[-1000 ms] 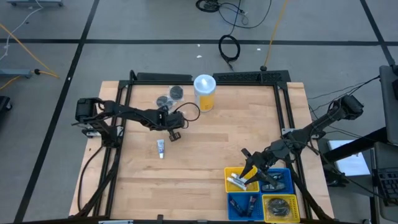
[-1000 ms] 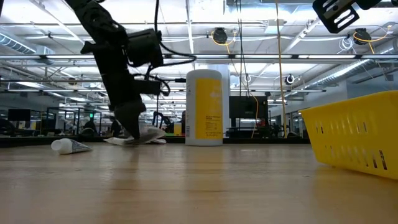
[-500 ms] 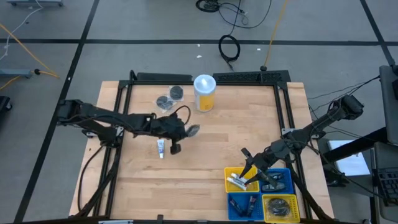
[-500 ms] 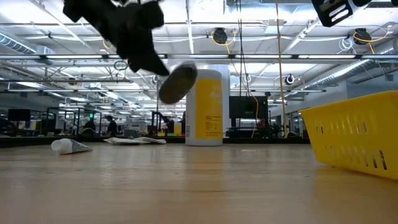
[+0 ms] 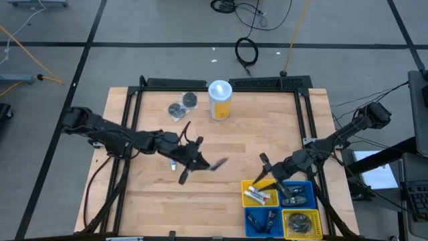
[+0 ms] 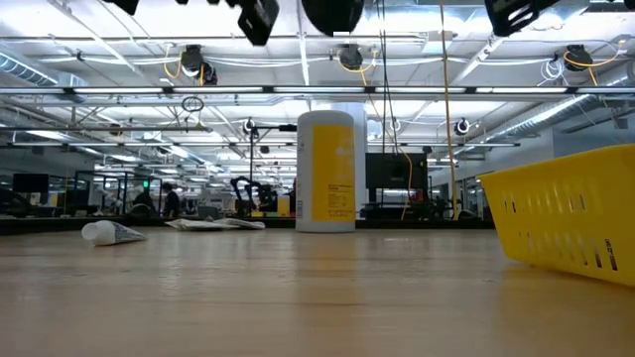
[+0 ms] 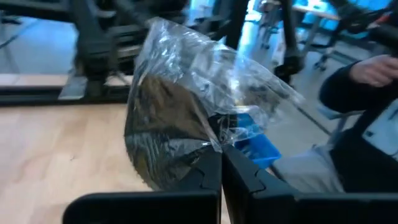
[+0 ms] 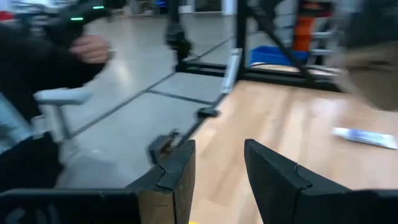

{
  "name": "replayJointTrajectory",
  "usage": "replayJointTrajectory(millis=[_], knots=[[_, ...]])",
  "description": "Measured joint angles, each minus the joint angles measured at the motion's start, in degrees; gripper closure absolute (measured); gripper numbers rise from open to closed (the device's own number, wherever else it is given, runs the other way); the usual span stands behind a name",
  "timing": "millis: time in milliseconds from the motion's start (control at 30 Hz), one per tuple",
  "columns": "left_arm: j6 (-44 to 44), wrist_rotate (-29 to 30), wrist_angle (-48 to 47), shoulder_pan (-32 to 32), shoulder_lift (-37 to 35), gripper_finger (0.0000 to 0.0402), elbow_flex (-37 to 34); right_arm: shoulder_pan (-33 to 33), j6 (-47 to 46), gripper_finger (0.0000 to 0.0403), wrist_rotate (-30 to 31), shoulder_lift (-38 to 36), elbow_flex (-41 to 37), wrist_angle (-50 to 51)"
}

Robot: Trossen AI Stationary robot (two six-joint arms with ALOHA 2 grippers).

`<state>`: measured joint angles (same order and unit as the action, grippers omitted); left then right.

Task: Pick & Place Travel size toiletries
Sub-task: Put the hairbrush into the bottom yellow basket

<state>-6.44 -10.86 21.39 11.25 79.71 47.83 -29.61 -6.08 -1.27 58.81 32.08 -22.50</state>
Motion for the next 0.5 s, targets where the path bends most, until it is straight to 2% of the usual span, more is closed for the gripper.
replayJointTrajectory(millis=[100,300,500], knots=[[0.67,-0.11,4.29,1.61,1.63,0.0402,0.02,0.00,1.21,0.0273,4.27,0.00,0.00,0.00],[3.20,-0.96,12.43,3.87,5.25,0.0402,0.02,0.02,5.54,0.0273,5.99,0.00,0.00,-1.80],[4.58,-1.19,20.84,4.22,9.74,0.0402,0.11,0.87,5.56,0.0273,8.95,0.00,0.02,-3.58]])
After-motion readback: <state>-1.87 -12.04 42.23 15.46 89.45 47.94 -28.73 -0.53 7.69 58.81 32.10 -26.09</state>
